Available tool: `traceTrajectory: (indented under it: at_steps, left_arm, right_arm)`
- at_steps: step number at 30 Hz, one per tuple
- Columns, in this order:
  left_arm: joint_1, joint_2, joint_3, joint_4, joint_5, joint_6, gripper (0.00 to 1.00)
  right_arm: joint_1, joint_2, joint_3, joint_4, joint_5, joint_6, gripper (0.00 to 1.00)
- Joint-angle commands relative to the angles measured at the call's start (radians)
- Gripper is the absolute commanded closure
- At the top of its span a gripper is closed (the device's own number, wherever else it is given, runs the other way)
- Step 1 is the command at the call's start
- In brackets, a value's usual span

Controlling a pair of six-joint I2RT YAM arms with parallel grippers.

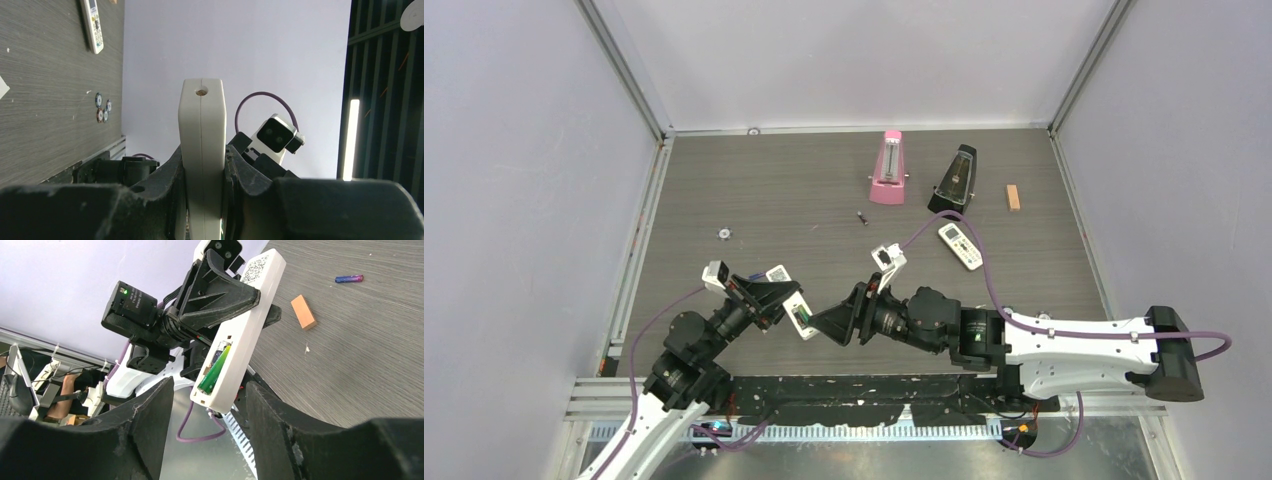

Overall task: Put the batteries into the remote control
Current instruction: Load the battery into the remote control.

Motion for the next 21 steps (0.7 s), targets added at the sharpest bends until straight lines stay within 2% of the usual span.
traceTrajectory:
  at_steps: [1, 6, 14, 21]
  left_arm:
    - [0.000, -0.010, 0.020, 0.052, 0.008, -0.029, 1.00]
    - [0.001, -0.012, 0.020, 0.052, 0.010, -0.039, 1.00]
    - [0.000, -0.013, 0.018, 0.052, 0.007, -0.058, 1.00]
    - [0.000, -0.017, 0.015, 0.052, 0.004, -0.072, 1.00]
  right_arm:
    - [0.002, 0.011, -0.004, 0.092, 0.000, -0.024, 0.42]
    - [0.003, 0.027, -0.002, 0.105, -0.007, -0.024, 0.50]
    - [0.003, 0.025, -0.012, 0.125, -0.017, -0.046, 0.53]
    - [0.003, 0.031, -0.010, 0.113, -0.018, -0.056, 0.63]
